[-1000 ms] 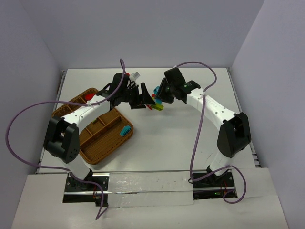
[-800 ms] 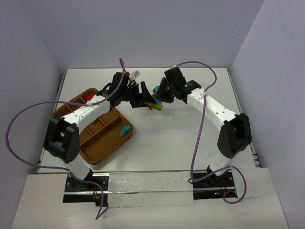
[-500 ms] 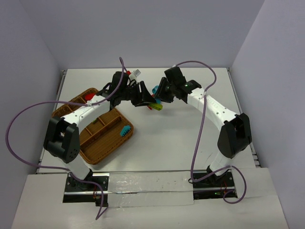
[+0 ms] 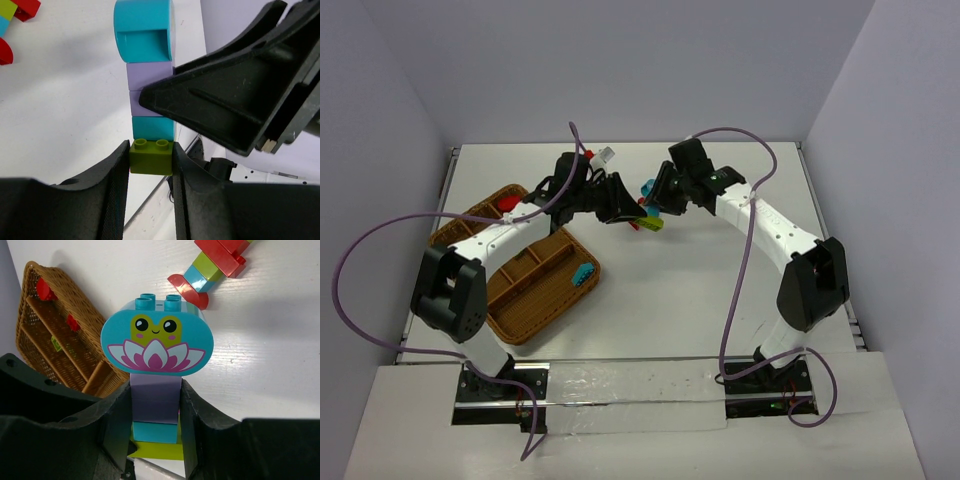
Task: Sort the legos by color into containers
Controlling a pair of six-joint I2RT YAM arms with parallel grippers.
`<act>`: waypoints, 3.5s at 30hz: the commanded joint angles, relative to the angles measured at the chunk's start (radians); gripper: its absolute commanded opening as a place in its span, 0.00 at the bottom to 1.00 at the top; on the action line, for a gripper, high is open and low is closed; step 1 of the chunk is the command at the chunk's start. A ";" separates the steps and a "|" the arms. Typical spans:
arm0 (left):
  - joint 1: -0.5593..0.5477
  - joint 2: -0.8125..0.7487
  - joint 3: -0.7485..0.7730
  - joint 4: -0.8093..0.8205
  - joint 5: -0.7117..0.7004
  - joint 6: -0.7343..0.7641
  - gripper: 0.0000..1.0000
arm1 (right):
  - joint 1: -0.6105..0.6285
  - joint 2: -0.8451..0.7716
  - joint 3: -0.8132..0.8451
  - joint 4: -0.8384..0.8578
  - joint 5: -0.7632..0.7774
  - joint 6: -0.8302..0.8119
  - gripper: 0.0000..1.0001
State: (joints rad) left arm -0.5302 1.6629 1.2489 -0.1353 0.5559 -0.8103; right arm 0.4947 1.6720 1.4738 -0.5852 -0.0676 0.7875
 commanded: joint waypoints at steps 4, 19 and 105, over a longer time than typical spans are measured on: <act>-0.008 -0.099 -0.075 0.032 0.030 0.001 0.00 | -0.119 -0.024 0.028 0.043 0.029 -0.016 0.00; 0.025 -0.194 -0.059 -0.185 -0.082 0.116 0.00 | -0.128 0.013 -0.140 0.048 0.122 -0.098 0.00; 0.222 -0.276 -0.147 0.010 0.432 0.224 0.00 | -0.064 -0.023 -0.312 0.896 -1.091 -0.025 0.02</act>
State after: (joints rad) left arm -0.3115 1.4139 1.0630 -0.1307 1.0042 -0.6209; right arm 0.4369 1.6737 1.1634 0.2294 -1.1487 0.7200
